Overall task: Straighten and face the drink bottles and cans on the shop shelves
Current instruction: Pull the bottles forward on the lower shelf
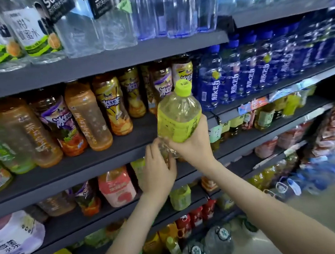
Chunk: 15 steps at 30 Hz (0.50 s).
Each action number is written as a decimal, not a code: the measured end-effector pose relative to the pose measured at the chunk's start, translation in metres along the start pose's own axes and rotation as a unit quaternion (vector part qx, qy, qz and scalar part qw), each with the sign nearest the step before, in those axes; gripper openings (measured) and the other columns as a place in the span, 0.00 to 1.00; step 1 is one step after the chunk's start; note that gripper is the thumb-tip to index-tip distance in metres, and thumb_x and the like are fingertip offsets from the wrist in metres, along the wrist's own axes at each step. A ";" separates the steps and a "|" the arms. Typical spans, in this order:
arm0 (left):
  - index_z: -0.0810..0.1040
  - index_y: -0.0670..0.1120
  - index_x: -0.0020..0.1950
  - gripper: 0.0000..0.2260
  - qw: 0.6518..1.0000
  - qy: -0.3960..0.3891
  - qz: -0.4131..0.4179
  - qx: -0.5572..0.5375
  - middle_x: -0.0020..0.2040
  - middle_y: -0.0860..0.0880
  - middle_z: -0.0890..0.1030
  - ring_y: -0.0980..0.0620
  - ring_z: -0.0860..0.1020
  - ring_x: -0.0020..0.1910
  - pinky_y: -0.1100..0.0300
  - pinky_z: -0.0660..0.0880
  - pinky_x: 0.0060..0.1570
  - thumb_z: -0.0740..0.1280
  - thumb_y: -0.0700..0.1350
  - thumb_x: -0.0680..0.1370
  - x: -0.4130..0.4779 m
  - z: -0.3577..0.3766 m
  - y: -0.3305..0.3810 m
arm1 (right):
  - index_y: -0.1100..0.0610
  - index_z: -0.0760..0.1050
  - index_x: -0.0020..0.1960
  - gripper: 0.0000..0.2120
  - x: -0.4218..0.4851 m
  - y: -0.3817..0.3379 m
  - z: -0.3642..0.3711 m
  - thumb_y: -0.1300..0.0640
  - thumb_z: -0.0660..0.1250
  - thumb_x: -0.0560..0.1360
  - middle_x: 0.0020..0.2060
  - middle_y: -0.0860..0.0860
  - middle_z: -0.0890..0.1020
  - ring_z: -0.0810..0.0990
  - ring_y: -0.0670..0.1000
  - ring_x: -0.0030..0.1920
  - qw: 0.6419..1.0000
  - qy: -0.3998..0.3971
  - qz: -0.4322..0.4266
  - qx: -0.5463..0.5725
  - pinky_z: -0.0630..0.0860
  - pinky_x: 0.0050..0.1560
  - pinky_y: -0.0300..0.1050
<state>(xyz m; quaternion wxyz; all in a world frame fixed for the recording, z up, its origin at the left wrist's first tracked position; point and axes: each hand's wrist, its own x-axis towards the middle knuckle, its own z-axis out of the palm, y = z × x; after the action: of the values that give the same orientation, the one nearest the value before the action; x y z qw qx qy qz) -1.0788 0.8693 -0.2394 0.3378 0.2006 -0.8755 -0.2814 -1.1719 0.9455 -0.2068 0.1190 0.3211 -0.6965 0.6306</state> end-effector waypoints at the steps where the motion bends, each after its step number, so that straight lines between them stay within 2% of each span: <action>1: 0.65 0.43 0.68 0.21 1.000 -0.003 -0.004 -0.003 0.59 0.45 0.71 0.43 0.75 0.56 0.50 0.75 0.47 0.65 0.41 0.76 -0.003 0.011 0.009 | 0.53 0.64 0.64 0.38 -0.004 0.007 -0.015 0.50 0.79 0.60 0.58 0.53 0.69 0.70 0.47 0.61 1.000 0.001 -0.002 0.008 0.68 0.59 0.31; 3: 0.66 0.43 0.68 0.21 1.000 -0.014 -0.007 -0.006 0.59 0.46 0.71 0.44 0.75 0.56 0.56 0.72 0.45 0.65 0.42 0.77 -0.009 0.035 0.028 | 0.50 0.63 0.63 0.37 -0.009 0.024 -0.047 0.49 0.78 0.60 0.59 0.55 0.70 0.71 0.49 0.62 1.000 0.005 0.012 0.019 0.69 0.61 0.35; 5: 0.64 0.44 0.70 0.21 0.999 -0.037 -0.003 -0.001 0.63 0.47 0.70 0.46 0.74 0.60 0.58 0.71 0.47 0.64 0.44 0.78 -0.015 0.062 0.046 | 0.52 0.63 0.62 0.37 -0.013 0.044 -0.082 0.48 0.78 0.60 0.58 0.56 0.71 0.73 0.49 0.61 0.999 0.012 0.038 0.023 0.72 0.60 0.39; 9: 0.62 0.44 0.72 0.24 0.995 -0.053 -0.051 0.073 0.65 0.46 0.68 0.45 0.72 0.63 0.52 0.74 0.51 0.63 0.47 0.78 -0.028 0.127 0.086 | 0.55 0.62 0.60 0.36 -0.018 0.100 -0.162 0.55 0.81 0.60 0.55 0.53 0.71 0.73 0.35 0.55 0.997 -0.002 0.083 0.003 0.71 0.52 0.28; 11: 0.60 0.44 0.73 0.25 0.988 -0.043 -0.087 0.121 0.66 0.46 0.68 0.46 0.70 0.64 0.53 0.75 0.54 0.63 0.48 0.78 -0.033 0.157 0.101 | 0.57 0.63 0.61 0.36 -0.018 0.133 -0.199 0.57 0.81 0.60 0.55 0.53 0.71 0.74 0.41 0.55 0.995 -0.012 0.100 -0.011 0.73 0.50 0.29; 13: 0.60 0.43 0.73 0.25 0.983 -0.030 -0.110 0.141 0.65 0.45 0.68 0.46 0.70 0.63 0.53 0.75 0.55 0.62 0.48 0.79 -0.038 0.183 0.107 | 0.60 0.62 0.62 0.38 -0.018 0.163 -0.228 0.58 0.81 0.60 0.55 0.53 0.70 0.73 0.46 0.54 0.992 -0.023 0.118 -0.030 0.69 0.46 0.23; 15: 0.60 0.42 0.73 0.25 0.982 -0.016 -0.106 0.158 0.65 0.44 0.69 0.45 0.69 0.64 0.53 0.73 0.58 0.61 0.47 0.79 -0.040 0.207 0.106 | 0.61 0.61 0.63 0.40 -0.017 0.188 -0.245 0.59 0.81 0.60 0.54 0.52 0.69 0.71 0.46 0.53 0.991 -0.022 0.125 -0.037 0.66 0.44 0.20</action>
<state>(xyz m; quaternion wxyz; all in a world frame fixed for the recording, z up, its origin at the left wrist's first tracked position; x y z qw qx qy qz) -1.2143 1.0452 -0.3191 0.2559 0.3384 -0.8882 -0.1764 -1.3304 1.1844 -0.3239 0.0360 0.2409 -0.7565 0.6070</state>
